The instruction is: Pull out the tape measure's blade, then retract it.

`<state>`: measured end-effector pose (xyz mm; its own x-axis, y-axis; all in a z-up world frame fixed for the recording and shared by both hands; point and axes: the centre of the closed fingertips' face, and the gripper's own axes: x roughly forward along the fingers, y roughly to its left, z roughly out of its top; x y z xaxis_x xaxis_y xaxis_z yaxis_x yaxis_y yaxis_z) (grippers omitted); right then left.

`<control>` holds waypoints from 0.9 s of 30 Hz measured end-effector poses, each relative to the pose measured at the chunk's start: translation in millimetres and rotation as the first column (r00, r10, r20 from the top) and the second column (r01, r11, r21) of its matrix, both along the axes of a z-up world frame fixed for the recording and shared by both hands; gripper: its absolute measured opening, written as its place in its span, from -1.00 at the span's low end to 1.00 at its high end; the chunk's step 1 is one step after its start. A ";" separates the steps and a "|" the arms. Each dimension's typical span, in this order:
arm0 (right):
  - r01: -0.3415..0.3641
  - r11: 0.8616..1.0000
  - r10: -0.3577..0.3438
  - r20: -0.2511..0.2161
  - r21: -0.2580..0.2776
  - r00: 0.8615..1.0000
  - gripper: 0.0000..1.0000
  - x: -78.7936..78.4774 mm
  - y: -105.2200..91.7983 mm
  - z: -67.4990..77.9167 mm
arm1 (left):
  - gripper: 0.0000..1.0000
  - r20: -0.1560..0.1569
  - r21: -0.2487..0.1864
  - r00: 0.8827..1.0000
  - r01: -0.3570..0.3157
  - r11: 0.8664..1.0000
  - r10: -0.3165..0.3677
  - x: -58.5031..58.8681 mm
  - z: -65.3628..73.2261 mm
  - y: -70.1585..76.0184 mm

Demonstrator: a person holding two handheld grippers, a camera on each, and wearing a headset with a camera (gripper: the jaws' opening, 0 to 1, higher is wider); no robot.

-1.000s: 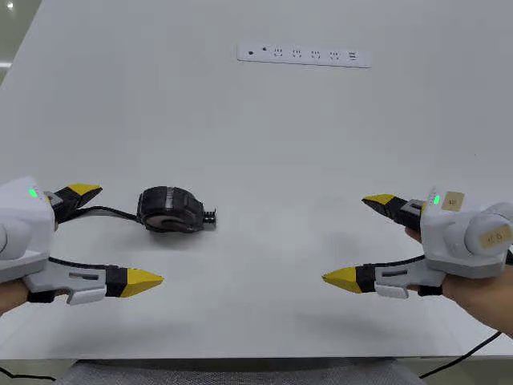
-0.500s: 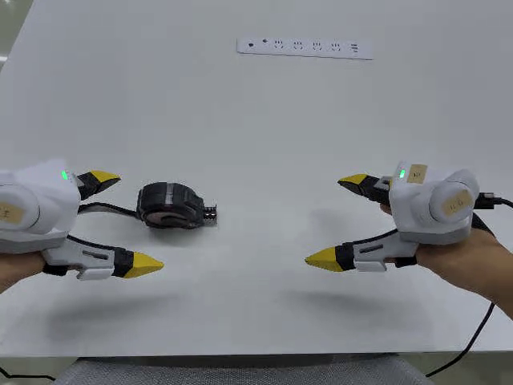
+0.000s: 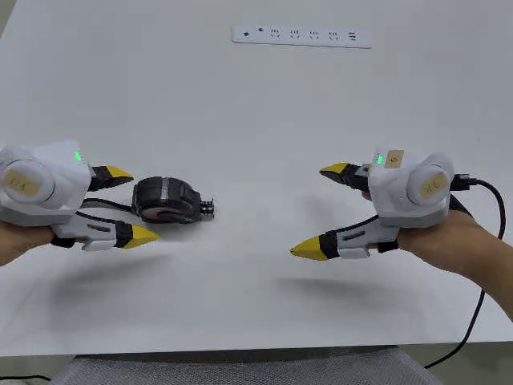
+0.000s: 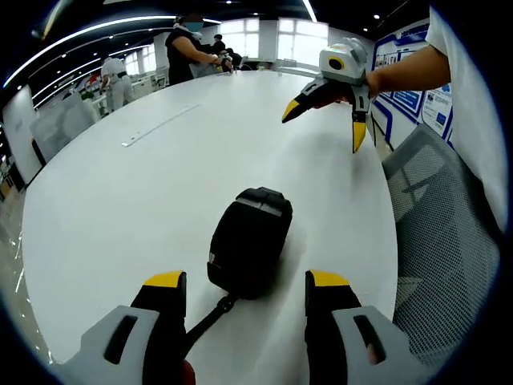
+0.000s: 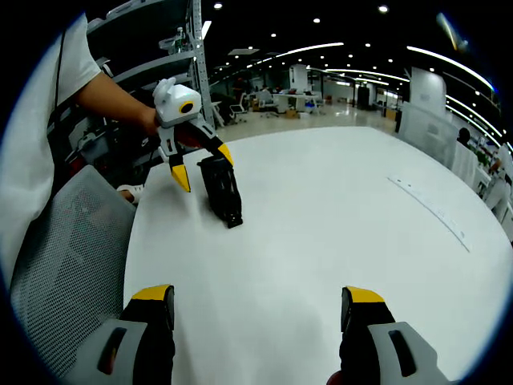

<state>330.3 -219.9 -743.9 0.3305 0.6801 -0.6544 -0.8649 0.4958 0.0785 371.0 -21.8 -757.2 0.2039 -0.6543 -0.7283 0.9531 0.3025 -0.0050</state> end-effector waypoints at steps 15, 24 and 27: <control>-0.013 1.000 0.013 -0.015 0.008 1.000 0.70 -0.7 9.9 -7.6 | -0.36 0.019 0.022 0.998 0.056 0.998 -0.056 3.1 -7.9 -6.4; -0.020 0.999 0.021 -0.022 0.037 1.000 0.69 6.4 19.5 -8.4 | -0.45 0.015 0.012 0.997 0.077 0.997 -0.078 5.4 -9.7 -7.5; -0.038 0.999 0.038 -0.016 0.028 0.999 0.68 7.7 25.2 -10.6 | -0.46 0.019 0.010 0.996 0.081 0.997 -0.081 5.0 -9.7 -7.5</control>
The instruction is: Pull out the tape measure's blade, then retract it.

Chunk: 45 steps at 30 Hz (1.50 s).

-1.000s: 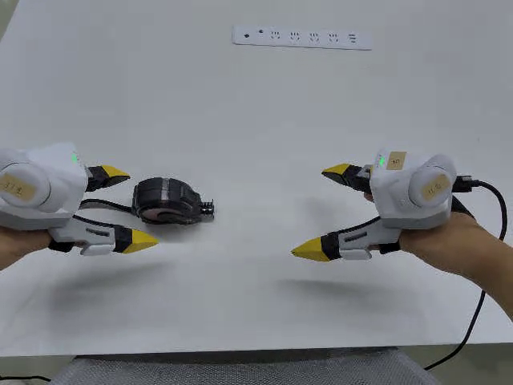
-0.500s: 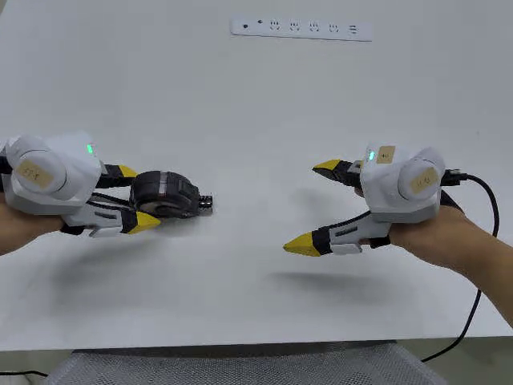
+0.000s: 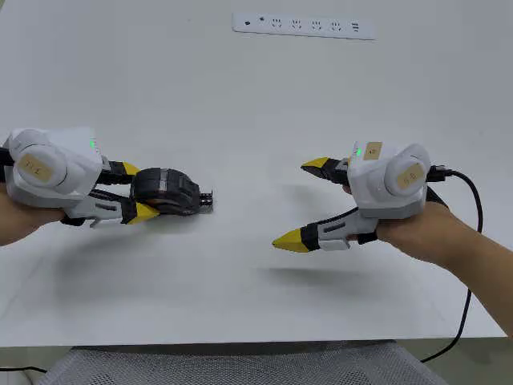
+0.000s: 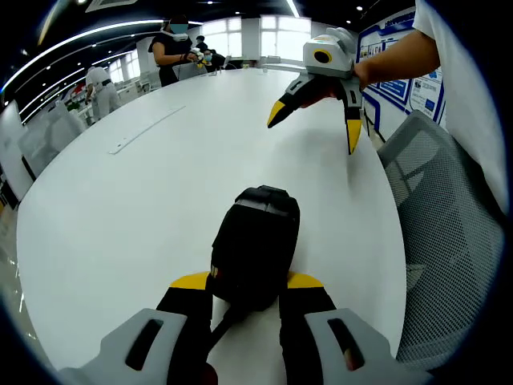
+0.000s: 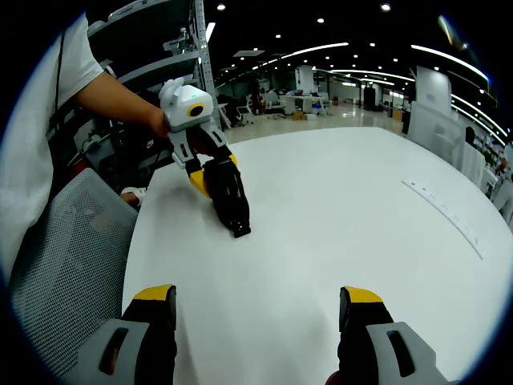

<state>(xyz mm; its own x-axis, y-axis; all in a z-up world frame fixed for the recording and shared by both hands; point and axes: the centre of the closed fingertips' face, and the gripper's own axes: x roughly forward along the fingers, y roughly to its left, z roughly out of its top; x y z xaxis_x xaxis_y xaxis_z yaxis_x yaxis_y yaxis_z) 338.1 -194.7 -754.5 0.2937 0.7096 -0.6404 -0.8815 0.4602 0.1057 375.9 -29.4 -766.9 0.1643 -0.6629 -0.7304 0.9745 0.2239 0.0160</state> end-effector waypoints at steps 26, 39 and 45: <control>-0.209 0.977 0.212 0.071 -0.038 0.975 0.11 20.2 75.4 -26.0 | -0.50 0.002 0.029 0.999 0.047 0.998 -0.047 0.5 -1.8 1.0; -0.220 0.975 0.223 0.082 -0.042 0.971 -0.19 28.0 96.6 -41.1 | -0.49 -0.001 0.024 0.999 0.047 0.999 -0.046 1.0 -1.8 0.7; -0.243 0.969 0.247 0.110 -0.043 0.963 -0.40 32.1 101.3 -40.3 | -0.49 -0.001 0.023 0.999 0.045 0.999 -0.045 1.1 -1.9 0.7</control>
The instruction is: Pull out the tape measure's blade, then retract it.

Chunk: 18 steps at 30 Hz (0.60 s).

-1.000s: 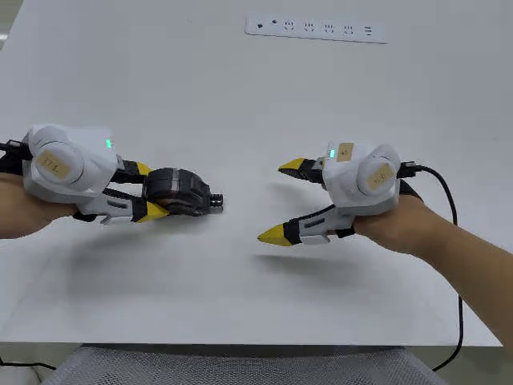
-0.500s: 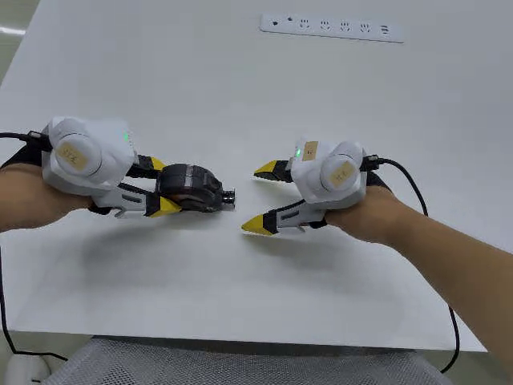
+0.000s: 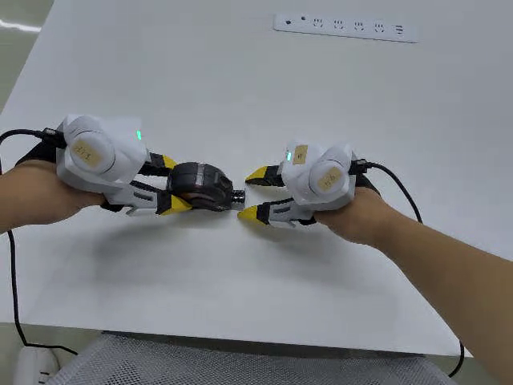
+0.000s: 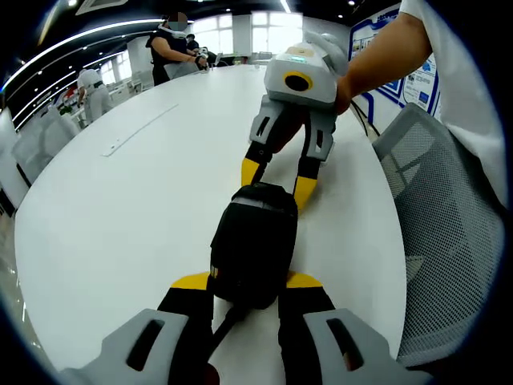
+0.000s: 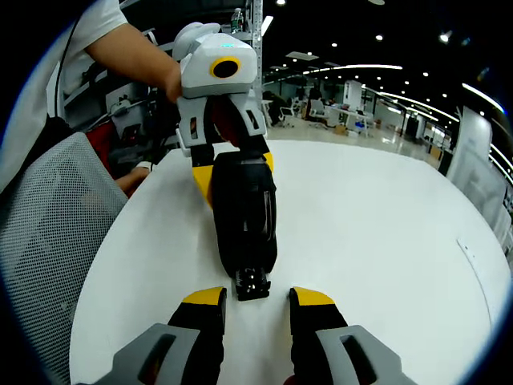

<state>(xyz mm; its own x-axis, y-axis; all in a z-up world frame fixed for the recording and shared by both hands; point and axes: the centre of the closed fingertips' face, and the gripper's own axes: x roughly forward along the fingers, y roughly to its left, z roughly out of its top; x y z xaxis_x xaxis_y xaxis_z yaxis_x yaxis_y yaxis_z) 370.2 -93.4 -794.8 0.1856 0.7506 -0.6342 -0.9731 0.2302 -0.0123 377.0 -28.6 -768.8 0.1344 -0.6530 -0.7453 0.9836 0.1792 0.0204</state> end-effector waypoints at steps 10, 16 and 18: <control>-0.032 0.999 0.032 0.005 0.008 0.999 -0.70 -1.9 8.4 -3.4 | -0.49 -0.002 -0.001 1.000 0.002 1.000 -0.002 -0.2 0.2 -0.4; -0.042 0.999 0.042 0.005 0.014 0.999 -0.72 -1.5 9.0 -2.4 | -0.49 0.001 0.000 1.000 0.006 1.000 -0.006 -0.8 0.5 -0.5; -0.041 0.999 0.041 0.003 0.018 0.999 -0.72 -1.6 9.4 -2.0 | -0.49 0.003 0.002 1.000 0.006 1.000 -0.006 -0.4 0.5 -0.5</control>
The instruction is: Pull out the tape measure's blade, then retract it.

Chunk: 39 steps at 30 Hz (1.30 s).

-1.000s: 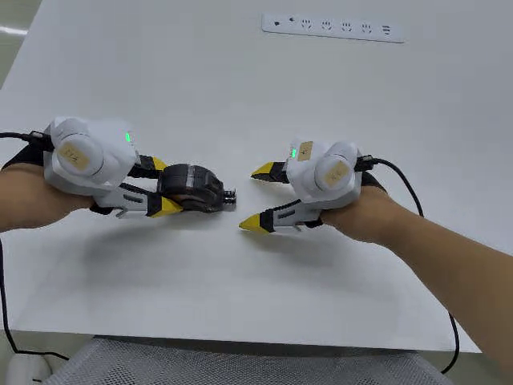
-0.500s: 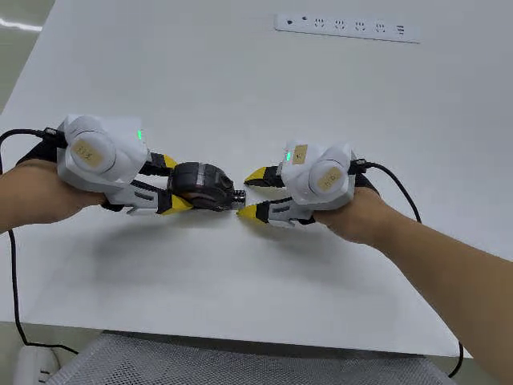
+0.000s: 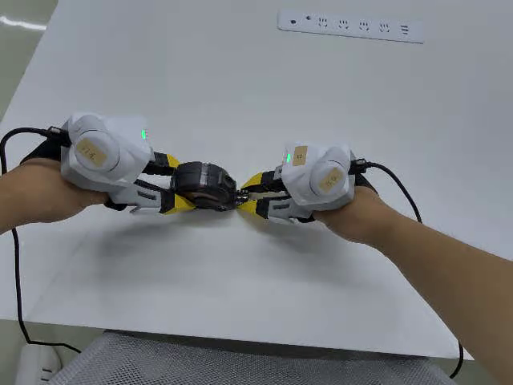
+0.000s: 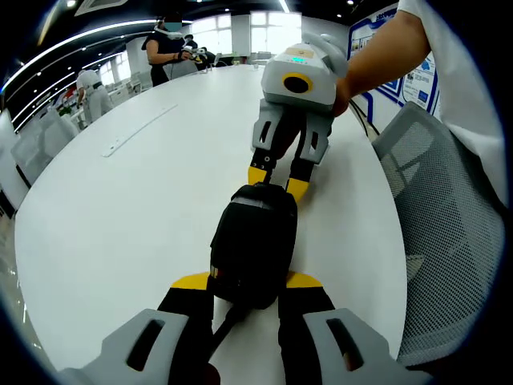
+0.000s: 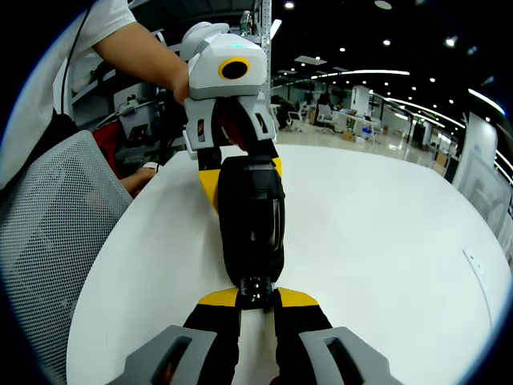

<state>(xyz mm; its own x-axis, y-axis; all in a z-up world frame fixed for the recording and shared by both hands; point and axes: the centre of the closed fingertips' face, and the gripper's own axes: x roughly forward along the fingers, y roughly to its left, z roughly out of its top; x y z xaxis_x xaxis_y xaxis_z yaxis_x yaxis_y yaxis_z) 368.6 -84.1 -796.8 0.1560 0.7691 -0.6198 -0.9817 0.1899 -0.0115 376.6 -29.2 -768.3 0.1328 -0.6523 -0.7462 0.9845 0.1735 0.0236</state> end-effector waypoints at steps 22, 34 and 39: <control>0.027 1.000 -0.027 -0.014 0.004 1.000 -0.78 -1.3 -9.2 3.0 | -0.51 0.000 0.008 1.000 0.016 1.000 -0.016 0.1 -0.1 0.3; 0.040 0.999 -0.040 -0.014 -0.019 0.999 -0.79 -3.8 -32.9 2.7 | -0.51 0.000 0.000 1.000 0.014 1.000 -0.014 -0.2 -0.6 -0.5; 0.042 0.999 -0.042 -0.015 -0.030 0.999 -0.79 -5.1 -38.1 3.8 | -0.51 -0.001 0.000 1.000 0.015 1.000 -0.015 -0.2 -0.8 -0.5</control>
